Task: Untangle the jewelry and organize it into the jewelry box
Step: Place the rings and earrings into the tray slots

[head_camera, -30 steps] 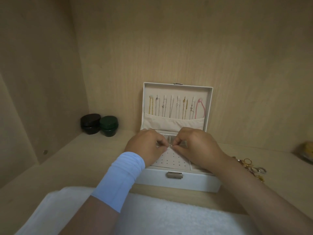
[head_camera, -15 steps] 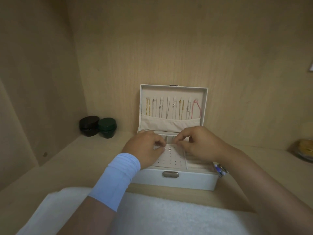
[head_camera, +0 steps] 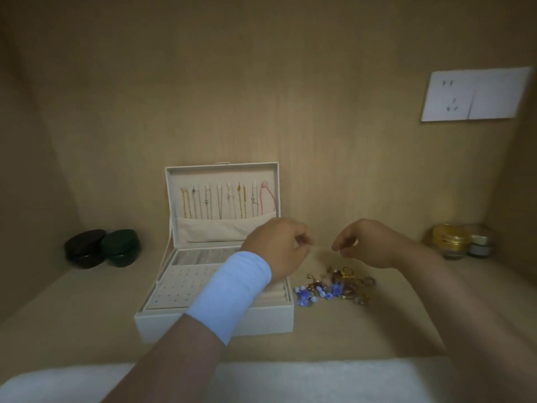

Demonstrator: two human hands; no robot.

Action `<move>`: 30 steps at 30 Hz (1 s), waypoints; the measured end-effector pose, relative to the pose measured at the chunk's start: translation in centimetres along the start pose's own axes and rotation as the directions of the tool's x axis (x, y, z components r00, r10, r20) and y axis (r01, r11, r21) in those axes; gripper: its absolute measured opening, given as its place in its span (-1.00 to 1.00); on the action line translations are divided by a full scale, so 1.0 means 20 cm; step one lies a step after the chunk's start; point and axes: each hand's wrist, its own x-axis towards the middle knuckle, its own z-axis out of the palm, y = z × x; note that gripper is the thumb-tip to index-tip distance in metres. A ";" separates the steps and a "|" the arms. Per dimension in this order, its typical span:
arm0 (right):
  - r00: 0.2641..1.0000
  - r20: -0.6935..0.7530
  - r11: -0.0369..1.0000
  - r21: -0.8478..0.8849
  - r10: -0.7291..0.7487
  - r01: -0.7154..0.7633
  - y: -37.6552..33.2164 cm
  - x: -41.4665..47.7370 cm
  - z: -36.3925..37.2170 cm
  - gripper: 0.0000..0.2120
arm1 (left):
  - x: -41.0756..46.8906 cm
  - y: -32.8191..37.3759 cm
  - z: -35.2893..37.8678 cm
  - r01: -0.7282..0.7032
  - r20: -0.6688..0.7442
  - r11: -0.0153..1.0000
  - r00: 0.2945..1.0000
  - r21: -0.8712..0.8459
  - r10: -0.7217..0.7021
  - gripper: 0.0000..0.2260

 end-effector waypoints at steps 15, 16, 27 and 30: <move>0.992 0.085 0.973 0.205 0.088 -0.104 0.13 0.00 -0.01 -0.89 | 0.27 0.14 0.33 0.220 0.218 0.951 0.961 -0.219 -0.172 -0.75; 0.993 0.082 0.962 0.254 0.083 -0.101 0.13 0.00 -0.03 -0.88 | 0.28 0.14 0.33 0.221 0.199 0.937 0.965 -0.270 -0.170 -0.75; 0.998 0.061 0.781 0.621 0.027 -0.059 -0.09 -0.01 0.02 -0.80 | 0.15 0.01 0.11 0.154 0.012 0.918 0.987 -0.366 -0.161 -0.92; 0.997 -0.075 0.721 0.692 0.011 0.044 -0.22 -0.02 0.06 -0.84 | 0.10 -0.06 0.04 0.188 -0.038 0.874 0.973 -0.448 -0.228 -0.93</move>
